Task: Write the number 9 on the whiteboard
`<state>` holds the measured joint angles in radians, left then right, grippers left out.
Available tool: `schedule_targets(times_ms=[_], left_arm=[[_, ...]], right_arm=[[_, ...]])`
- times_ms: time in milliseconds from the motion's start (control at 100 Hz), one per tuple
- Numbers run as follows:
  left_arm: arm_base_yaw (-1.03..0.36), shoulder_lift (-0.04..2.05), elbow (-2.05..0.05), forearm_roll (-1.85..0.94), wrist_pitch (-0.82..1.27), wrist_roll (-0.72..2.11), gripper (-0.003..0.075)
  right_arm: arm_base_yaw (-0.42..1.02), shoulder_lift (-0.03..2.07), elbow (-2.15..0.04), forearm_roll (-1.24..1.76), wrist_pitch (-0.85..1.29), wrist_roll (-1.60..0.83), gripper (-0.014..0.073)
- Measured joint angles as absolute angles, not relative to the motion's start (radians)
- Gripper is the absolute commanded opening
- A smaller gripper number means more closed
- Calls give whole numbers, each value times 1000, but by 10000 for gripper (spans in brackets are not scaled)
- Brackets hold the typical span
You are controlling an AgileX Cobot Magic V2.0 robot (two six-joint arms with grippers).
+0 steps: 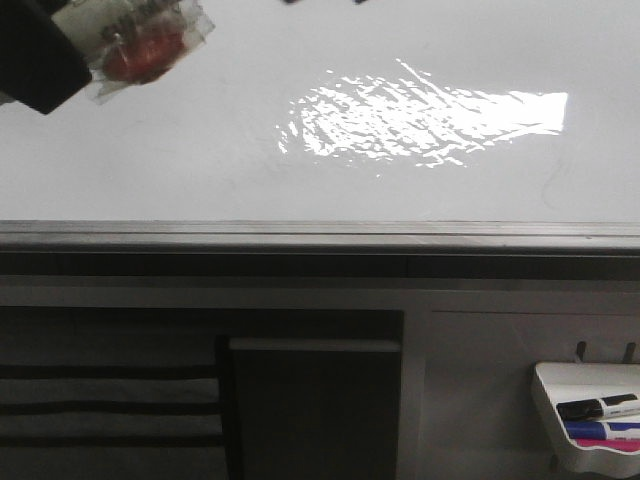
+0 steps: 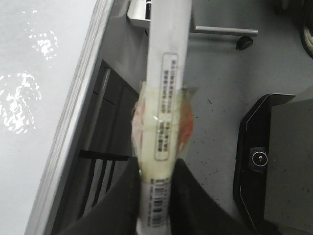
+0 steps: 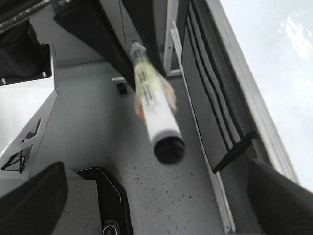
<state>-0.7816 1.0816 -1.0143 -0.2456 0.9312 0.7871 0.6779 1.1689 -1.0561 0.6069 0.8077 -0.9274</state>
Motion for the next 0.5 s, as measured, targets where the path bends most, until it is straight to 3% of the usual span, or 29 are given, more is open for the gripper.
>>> schedule_targets(times_ms=[250,330,500], left_arm=[[-782,1082,-1014,-246,931,789,-11],[-782,1082,-1014,-246,931,789,-11],[-782,1082,-1014,-246,931,789,-11]], right_arm=[[736,1273,-1140,619,790,-933,633],[742,1304,-1154,622,795,-934,556],[741,1326,-1171,625,798,-934,302]])
